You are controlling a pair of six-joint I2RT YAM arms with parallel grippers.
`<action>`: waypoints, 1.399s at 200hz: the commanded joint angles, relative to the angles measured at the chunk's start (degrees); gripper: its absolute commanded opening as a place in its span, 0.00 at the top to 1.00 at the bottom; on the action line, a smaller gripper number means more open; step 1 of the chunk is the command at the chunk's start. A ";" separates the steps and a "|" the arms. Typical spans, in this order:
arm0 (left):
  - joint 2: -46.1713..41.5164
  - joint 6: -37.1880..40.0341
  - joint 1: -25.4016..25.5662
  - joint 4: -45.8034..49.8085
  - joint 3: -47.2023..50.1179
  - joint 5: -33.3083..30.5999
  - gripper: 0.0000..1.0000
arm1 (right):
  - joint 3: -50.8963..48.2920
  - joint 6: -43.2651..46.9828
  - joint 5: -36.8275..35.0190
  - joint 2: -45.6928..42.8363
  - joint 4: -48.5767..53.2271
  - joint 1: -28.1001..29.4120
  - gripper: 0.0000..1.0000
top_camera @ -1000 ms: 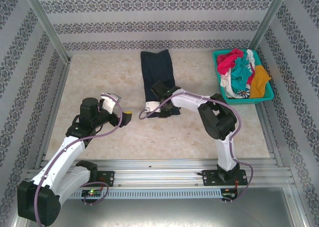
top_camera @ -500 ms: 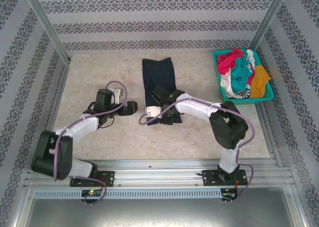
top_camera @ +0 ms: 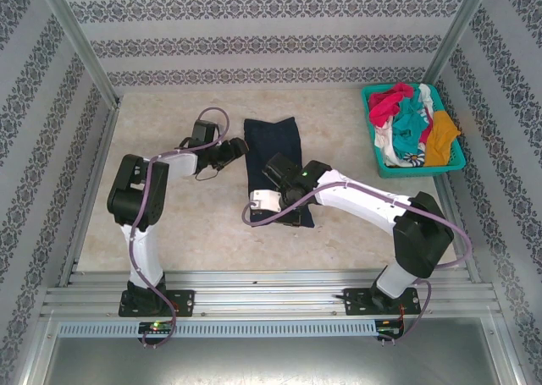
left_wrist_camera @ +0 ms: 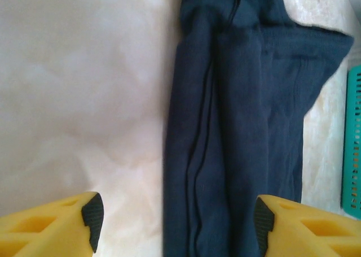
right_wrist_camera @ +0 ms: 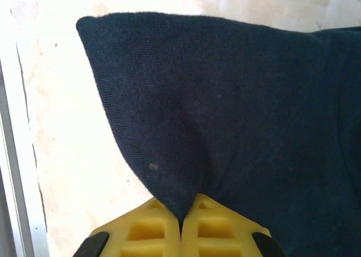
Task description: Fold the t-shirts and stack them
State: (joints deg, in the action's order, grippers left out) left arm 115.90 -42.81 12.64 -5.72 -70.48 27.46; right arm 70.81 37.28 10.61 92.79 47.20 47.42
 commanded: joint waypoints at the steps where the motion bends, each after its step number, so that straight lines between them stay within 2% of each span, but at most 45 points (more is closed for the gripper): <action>1: 2.62 -0.45 0.88 3.19 -5.01 1.37 0.35 | 0.08 -1.42 2.35 -2.08 2.58 0.83 1.00; 40: 7.30 -1.32 1.20 3.23 -9.15 1.63 0.54 | 0.65 -1.11 2.26 -2.22 2.54 0.83 1.00; 76: 10.77 0.35 1.16 5.14 -13.00 1.07 0.59 | 0.56 -0.89 2.63 -1.66 2.54 0.83 1.00; 103: 12.48 -0.08 1.28 4.48 -14.52 2.41 0.73 | 0.50 -0.89 2.65 -1.31 2.70 0.82 1.00; 132: 13.55 -0.26 1.52 4.31 -15.31 3.86 0.80 | 1.06 -0.89 3.27 -1.11 3.45 0.75 1.00; 163: 13.52 0.08 1.59 4.24 -13.90 4.04 1.00 | 2.26 -0.54 3.61 -1.17 5.38 0.82 1.00; 210: 10.26 3.10 1.95 5.13 -7.07 6.21 1.00 | 5.71 -1.53 6.00 -2.93 13.35 1.70 1.00; 253: 6.87 3.88 3.13 4.15 1.52 8.69 1.00 | 11.79 0.64 3.07 -2.86 16.49 1.46 1.00; 280: 5.43 3.96 3.17 3.47 4.99 9.84 1.00 | 18.25 4.63 1.57 -0.04 17.85 -1.00 1.00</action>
State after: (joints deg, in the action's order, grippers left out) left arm 120.75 -40.51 15.07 -6.94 -69.91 36.95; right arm 83.05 38.09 13.41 91.57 62.15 48.18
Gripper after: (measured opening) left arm 0.041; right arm 0.045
